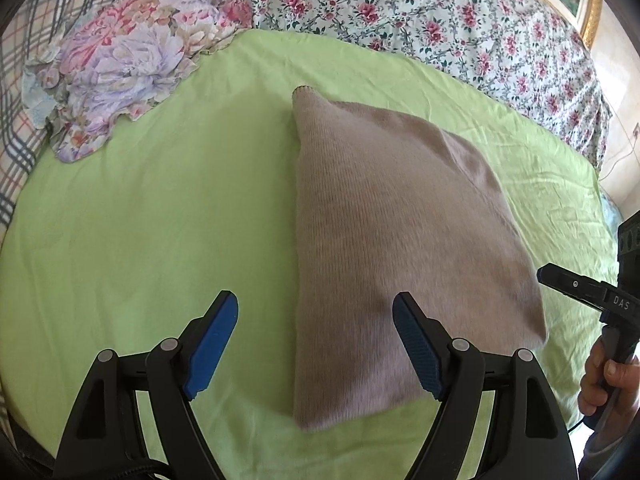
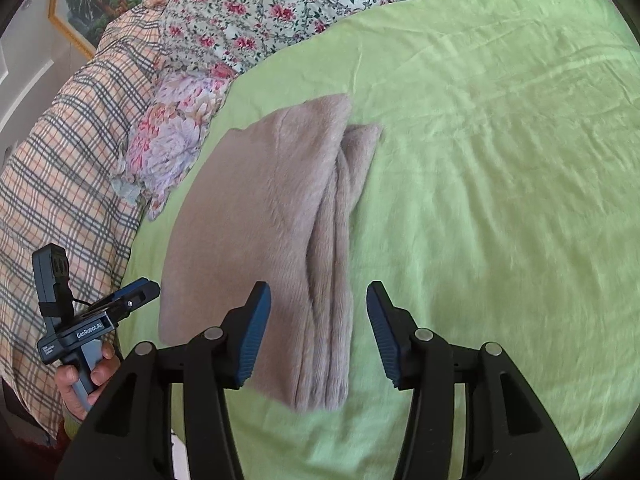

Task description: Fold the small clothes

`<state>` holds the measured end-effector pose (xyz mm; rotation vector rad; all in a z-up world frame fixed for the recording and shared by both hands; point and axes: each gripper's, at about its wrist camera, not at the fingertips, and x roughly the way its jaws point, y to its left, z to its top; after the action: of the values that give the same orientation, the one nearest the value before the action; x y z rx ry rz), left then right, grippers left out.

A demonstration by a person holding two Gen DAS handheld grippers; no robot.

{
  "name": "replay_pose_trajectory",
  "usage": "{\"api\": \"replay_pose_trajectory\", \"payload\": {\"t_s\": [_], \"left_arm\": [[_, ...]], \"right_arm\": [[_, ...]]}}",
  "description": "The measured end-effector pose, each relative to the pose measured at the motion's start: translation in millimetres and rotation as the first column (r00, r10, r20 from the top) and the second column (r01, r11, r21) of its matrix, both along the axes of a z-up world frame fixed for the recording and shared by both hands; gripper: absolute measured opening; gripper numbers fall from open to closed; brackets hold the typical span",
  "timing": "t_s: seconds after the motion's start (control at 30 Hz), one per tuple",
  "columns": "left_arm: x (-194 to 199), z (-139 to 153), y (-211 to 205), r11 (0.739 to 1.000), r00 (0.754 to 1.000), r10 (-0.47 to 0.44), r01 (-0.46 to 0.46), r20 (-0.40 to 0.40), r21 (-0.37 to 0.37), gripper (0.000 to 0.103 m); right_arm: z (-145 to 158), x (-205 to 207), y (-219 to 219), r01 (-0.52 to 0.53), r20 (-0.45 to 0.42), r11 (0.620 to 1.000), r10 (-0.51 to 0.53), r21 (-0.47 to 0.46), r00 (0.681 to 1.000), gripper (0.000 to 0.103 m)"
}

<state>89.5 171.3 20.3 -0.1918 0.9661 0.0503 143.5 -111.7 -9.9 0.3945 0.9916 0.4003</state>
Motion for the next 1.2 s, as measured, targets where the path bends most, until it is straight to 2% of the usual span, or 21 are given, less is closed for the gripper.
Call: {"api": "replay_pose_trajectory", "payload": {"t_s": [0.1, 0.27, 0.3, 0.4, 0.5, 0.67, 0.83, 0.93, 0.97, 1.0, 1.03, 1.07, 1.2], "left_arm": [[17.2, -1.3, 1.5, 1.000, 1.000, 0.002, -0.002, -0.003, -0.005, 0.081], [38.9, 0.6, -1.3, 1.000, 1.000, -0.001, 0.002, 0.009, -0.008, 0.082], [40.5, 0.3, -2.5, 1.000, 1.000, 0.000, 0.001, 0.010, -0.009, 0.083], [47.4, -2.6, -5.0, 1.000, 1.000, -0.003, 0.003, 0.000, 0.001, 0.083], [48.2, -7.9, -11.3, 0.999, 1.000, -0.022, 0.023, -0.010, 0.027, 0.084], [51.8, -18.6, -13.5, 0.999, 0.999, -0.032, 0.032, -0.033, -0.003, 0.086], [37.1, -7.4, -25.9, 0.994, 0.999, -0.040, 0.041, -0.016, 0.097, 0.086], [25.8, -3.0, -30.8, 0.992, 0.999, -0.037, 0.038, -0.012, 0.124, 0.086], [20.8, -1.9, -32.2, 0.991, 0.999, -0.034, 0.035, -0.009, 0.131, 0.086], [16.8, -1.0, -32.8, 0.990, 0.999, -0.032, 0.032, -0.007, 0.136, 0.086], [12.1, -0.4, -34.4, 0.989, 1.000, -0.029, 0.030, -0.005, 0.145, 0.086], [6.9, -0.2, -36.1, 0.988, 1.000, -0.026, 0.026, -0.006, 0.153, 0.087], [-14.6, 0.8, -41.3, 0.984, 1.000, -0.007, 0.008, -0.007, 0.176, 0.088]], "right_arm": [[-2.8, 19.5, 1.8, 0.022, -0.007, 0.999, -0.022, 0.030, 1.000, 0.052], [-6.8, 51.1, 18.6, 0.003, -0.011, 0.999, -0.002, 0.054, 1.000, 0.052], [-7.1, 55.4, 24.1, -0.007, -0.003, 1.000, 0.007, 0.027, 1.000, 0.046], [2.5, 55.4, 27.0, 0.003, 0.047, 0.999, -0.001, -0.045, 0.999, 0.008], [0.9, 54.3, 23.9, 0.009, 0.040, 0.995, -0.005, -0.102, 0.999, 0.007], [-6.0, 55.0, 25.0, 0.012, 0.020, 0.992, -0.009, -0.128, 1.000, 0.007], [10.8, 34.7, 29.0, 0.023, 0.039, 0.994, -0.019, -0.105, 0.999, 0.008], [16.9, 16.9, 34.5, 0.015, 0.044, 0.993, -0.010, -0.115, 0.999, 0.010], [18.9, 10.2, 36.6, 0.012, 0.047, 0.992, -0.007, -0.122, 0.999, 0.015], [21.0, 3.5, 38.1, 0.013, 0.049, 0.992, -0.007, -0.128, 0.999, 0.030], [22.4, -2.0, 39.0, 0.011, 0.052, 0.991, -0.004, -0.131, 0.999, 0.041], [24.9, -9.1, 40.3, 0.006, 0.061, 0.991, 0.002, -0.133, 0.998, 0.057], [36.8, -32.7, 46.2, -0.013, 0.093, 0.988, 0.028, -0.157, 0.995, 0.060]]}}
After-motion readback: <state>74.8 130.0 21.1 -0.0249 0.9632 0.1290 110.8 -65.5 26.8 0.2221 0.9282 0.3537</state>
